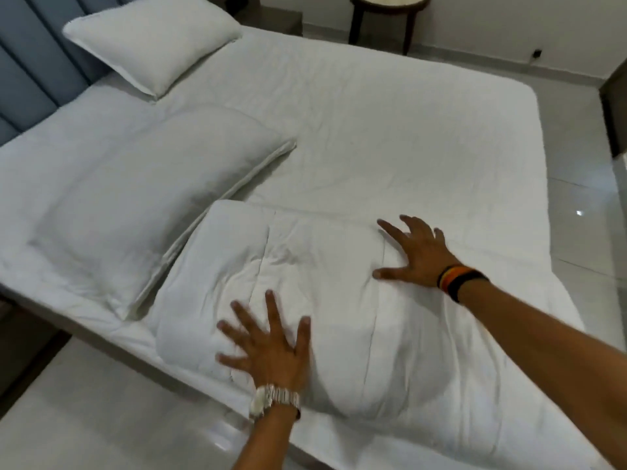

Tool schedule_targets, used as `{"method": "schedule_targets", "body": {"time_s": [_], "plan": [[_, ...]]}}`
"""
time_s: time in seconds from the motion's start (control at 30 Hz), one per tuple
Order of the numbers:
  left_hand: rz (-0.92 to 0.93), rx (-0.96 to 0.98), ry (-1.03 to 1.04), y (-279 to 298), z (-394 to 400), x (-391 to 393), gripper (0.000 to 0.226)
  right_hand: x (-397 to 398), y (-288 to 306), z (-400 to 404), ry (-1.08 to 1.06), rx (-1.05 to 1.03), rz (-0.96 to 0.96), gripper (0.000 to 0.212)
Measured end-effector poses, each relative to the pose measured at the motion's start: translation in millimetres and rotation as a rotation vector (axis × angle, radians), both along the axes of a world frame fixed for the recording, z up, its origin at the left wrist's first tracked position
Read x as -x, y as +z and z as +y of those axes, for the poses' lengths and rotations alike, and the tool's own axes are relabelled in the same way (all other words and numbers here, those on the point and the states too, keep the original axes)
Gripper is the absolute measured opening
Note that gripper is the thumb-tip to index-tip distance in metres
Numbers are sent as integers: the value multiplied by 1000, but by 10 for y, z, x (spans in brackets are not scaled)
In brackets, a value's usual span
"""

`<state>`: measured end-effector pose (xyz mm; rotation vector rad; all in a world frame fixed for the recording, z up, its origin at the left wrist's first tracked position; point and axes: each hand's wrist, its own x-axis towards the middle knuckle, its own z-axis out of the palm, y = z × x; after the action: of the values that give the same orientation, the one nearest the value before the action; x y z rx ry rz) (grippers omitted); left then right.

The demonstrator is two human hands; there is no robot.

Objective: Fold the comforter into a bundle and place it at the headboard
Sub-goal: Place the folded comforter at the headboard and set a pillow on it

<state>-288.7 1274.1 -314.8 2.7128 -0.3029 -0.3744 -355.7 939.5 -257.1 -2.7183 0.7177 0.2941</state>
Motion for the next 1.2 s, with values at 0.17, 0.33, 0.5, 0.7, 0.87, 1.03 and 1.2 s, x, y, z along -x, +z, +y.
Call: {"method": "schedule_targets", "body": {"time_s": [0.17, 0.33, 0.5, 0.7, 0.87, 1.03, 1.2], "plan": [[327, 361, 492, -26, -179, 904, 105, -696, -102, -608, 231, -180, 330, 118], [334, 603, 752, -59, -636, 1278, 139, -708, -716, -730, 263, -291, 311, 120], [145, 517, 844, -145, -828, 1247, 141, -710, -1077, -680, 211, -373, 286, 121], [58, 517, 892, -80, -840, 1219, 130, -658, -831, -611, 131, -539, 215, 119], [188, 785, 813, 329, -664, 1077, 143, -561, -285, -391, 60, -716, 87, 110], [173, 916, 704, 903, -357, 745, 113, -515, 486, -33, -12, -822, -38, 96], [228, 1093, 475, 1459, 201, -22, 93, -540, 1238, 453, -186, -788, -203, 69]]}}
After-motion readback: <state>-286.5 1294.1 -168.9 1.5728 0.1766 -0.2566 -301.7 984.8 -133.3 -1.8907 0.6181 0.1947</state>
